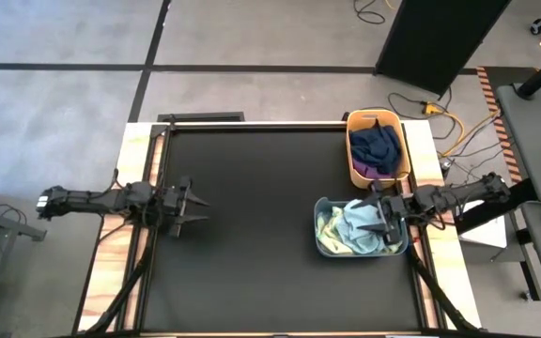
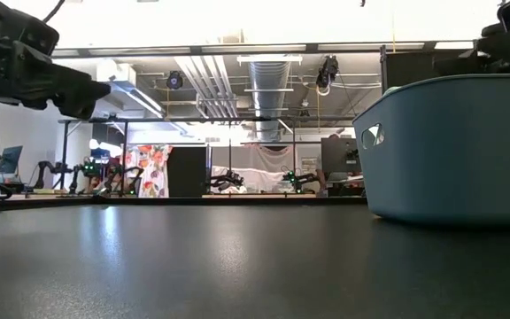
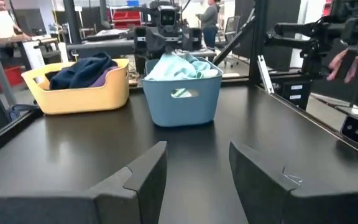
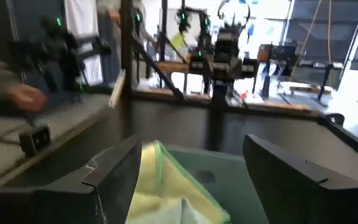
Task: Sort towels by color in basket
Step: Return to Home Position
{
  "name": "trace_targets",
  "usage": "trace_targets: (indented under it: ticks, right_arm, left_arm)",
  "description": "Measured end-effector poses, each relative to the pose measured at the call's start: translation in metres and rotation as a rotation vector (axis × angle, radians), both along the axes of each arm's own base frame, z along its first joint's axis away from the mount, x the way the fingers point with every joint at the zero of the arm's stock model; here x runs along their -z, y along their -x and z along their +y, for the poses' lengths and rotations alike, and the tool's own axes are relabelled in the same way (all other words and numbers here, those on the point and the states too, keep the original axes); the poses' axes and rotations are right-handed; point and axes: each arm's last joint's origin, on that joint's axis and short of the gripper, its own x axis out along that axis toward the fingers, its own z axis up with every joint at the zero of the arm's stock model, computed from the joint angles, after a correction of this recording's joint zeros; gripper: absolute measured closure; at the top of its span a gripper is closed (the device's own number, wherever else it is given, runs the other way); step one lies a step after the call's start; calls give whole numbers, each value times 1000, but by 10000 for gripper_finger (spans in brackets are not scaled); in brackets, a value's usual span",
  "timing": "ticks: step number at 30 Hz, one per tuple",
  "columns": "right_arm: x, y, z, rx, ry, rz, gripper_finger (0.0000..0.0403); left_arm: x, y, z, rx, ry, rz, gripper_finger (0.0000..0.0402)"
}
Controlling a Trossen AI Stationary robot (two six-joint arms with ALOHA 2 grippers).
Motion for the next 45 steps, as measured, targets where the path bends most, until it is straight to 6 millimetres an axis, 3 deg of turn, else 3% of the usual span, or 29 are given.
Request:
trace_targets:
  ticks: [4,17,45]
  right_arm:
    - [3,0,0,-2,10,31,133]
    - [3,0,0,-10,-268,96,159]
    - [4,0,0,-9,-270,99,120]
  left_arm:
    - [0,-1,0,0,1,20,242]
    - [2,-3,0,0,0,49,242]
    - [4,-5,0,-1,-1,80,242]
